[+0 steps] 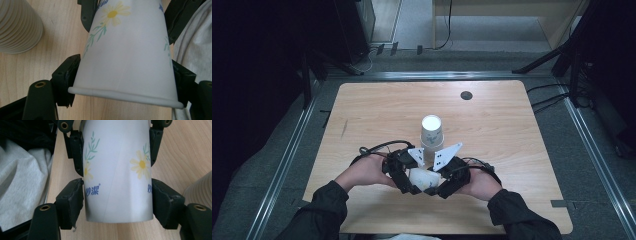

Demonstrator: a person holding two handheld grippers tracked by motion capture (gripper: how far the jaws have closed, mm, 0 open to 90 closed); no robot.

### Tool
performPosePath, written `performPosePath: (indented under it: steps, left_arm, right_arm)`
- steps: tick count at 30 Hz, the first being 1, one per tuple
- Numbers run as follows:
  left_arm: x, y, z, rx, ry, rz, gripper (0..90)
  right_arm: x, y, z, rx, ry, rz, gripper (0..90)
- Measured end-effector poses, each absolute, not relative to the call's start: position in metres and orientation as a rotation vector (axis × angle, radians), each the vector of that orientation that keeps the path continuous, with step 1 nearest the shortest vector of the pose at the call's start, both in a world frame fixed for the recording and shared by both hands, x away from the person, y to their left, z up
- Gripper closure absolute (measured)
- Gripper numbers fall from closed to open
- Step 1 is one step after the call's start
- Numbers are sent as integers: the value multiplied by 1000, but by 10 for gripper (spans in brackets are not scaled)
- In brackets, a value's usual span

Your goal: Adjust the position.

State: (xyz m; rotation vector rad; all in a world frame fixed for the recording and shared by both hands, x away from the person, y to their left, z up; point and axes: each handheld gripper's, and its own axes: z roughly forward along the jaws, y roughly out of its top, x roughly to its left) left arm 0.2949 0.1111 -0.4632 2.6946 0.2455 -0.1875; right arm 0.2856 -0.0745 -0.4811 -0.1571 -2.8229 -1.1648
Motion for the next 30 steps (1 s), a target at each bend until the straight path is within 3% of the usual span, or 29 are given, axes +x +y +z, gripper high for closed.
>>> performPosePath:
  steps: [7,13,17,30]
  left_arm:
    - [295,113,-464,2676,253,-189,248]
    - [295,115,-462,2631,275,-165,132]
    - [299,121,-458,2566,303,-146,101]
    - [298,147,-446,2376,388,-87,102]
  right_arm:
    - [287,-72,-481,-143,-2838,-1145,353]
    - [287,-75,-481,-134,-2858,-1137,351]
    - [289,-80,-477,-151,-2852,-1180,350]
    - [298,-102,-459,-226,-2767,-1370,348]
